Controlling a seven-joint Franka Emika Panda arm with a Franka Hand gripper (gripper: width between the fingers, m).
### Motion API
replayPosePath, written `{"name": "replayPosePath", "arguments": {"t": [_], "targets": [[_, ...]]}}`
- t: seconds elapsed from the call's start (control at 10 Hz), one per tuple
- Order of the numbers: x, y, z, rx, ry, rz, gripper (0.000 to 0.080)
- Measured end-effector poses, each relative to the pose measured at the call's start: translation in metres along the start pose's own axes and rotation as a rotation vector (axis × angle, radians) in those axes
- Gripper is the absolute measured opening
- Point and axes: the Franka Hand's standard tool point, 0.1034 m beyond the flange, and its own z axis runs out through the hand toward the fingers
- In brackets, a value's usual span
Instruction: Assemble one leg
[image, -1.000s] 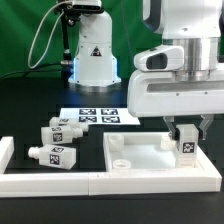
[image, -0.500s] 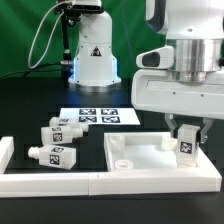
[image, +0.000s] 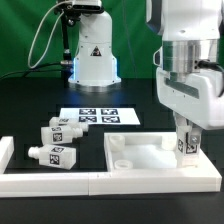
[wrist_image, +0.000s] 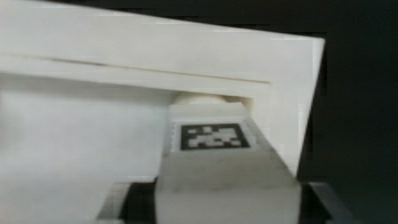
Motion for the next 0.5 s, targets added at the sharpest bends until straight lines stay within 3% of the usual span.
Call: {"name": "replayPosePath", "arguments": {"t": [0.1,0.2,0.3,0.4,0.5], "targets": [[-0.0001,0.0001,0.0002,0.000,-0.001,-0.020,0.0287],[-0.0003,0.0003,0.0005,-0.001,-0.001,-0.031,0.0454],[0.0027,-0.0003,0.0006,0.001,-0.002,-0.245,0.0454],[0.0062,0.0001,0.0018,-0.003,-0.006,-0.434,0.0610],[0.0050,0.0012,0.0043,-0.010,-0.016,-0.563,0.0610]]}}
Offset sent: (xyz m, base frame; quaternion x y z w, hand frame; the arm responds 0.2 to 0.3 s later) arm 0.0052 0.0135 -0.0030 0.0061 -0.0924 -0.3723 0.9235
